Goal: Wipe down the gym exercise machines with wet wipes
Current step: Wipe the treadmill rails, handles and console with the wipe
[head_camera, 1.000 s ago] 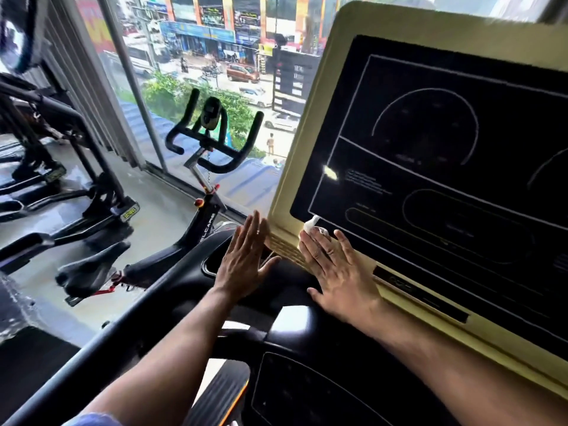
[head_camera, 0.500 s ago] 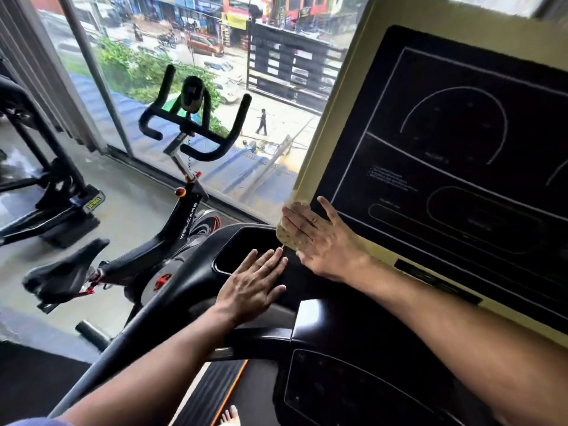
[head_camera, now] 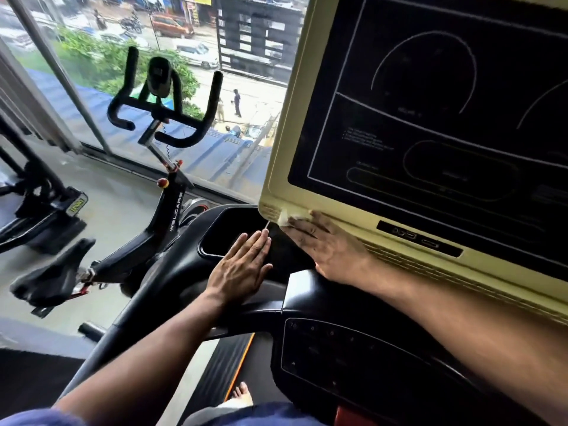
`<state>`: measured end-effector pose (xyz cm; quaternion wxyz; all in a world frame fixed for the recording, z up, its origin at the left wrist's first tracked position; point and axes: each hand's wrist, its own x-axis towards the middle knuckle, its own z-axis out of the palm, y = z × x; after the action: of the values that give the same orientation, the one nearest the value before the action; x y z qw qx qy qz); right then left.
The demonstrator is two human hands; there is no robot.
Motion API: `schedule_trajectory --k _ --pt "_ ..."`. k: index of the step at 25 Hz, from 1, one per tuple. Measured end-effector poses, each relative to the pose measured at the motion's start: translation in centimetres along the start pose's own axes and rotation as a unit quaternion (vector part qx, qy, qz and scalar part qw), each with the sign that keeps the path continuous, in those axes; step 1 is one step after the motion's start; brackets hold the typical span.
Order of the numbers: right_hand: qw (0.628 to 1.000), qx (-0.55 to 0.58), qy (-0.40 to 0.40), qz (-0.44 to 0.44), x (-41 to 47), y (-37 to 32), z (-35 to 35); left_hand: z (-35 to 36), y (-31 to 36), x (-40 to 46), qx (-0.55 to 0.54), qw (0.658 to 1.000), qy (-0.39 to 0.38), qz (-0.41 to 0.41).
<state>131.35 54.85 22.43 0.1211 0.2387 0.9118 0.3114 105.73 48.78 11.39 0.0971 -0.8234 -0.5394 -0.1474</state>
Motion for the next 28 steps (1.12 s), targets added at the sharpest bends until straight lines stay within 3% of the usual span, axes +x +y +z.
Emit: schedule_trajectory --k 4,7,10,13,19,22,28 --pt "0.997 0.055 0.010 0.046 -7.0 0.5 1.5 -0.7 0.8 0.6 -0.029 0.998 -0.053 -0.021" --pt "0.994 0.088 0.003 0.058 -11.6 0.7 2.6 -1.0 3.2 2.1 -0.127 0.986 -0.106 -0.030" --pt "0.993 0.092 -0.005 0.076 -18.4 1.7 4.0 -2.0 6.4 4.5 -0.276 0.942 -0.176 -0.072" --pt "0.990 0.081 -0.005 0.117 -26.6 1.9 5.2 -3.9 9.9 6.4 -0.329 0.904 -0.252 -0.104" --pt "0.978 0.111 -0.022 0.173 -39.8 2.8 7.0 -6.4 16.5 9.3 -0.250 0.883 -0.393 -0.059" --pt "0.967 0.128 -0.047 0.214 -43.0 1.9 7.3 -6.5 18.5 10.0 -0.203 0.881 -0.424 -0.050" --pt "0.935 0.191 0.032 0.297 -44.9 0.9 7.5 -7.3 20.0 10.0 -0.169 0.885 -0.428 -0.069"
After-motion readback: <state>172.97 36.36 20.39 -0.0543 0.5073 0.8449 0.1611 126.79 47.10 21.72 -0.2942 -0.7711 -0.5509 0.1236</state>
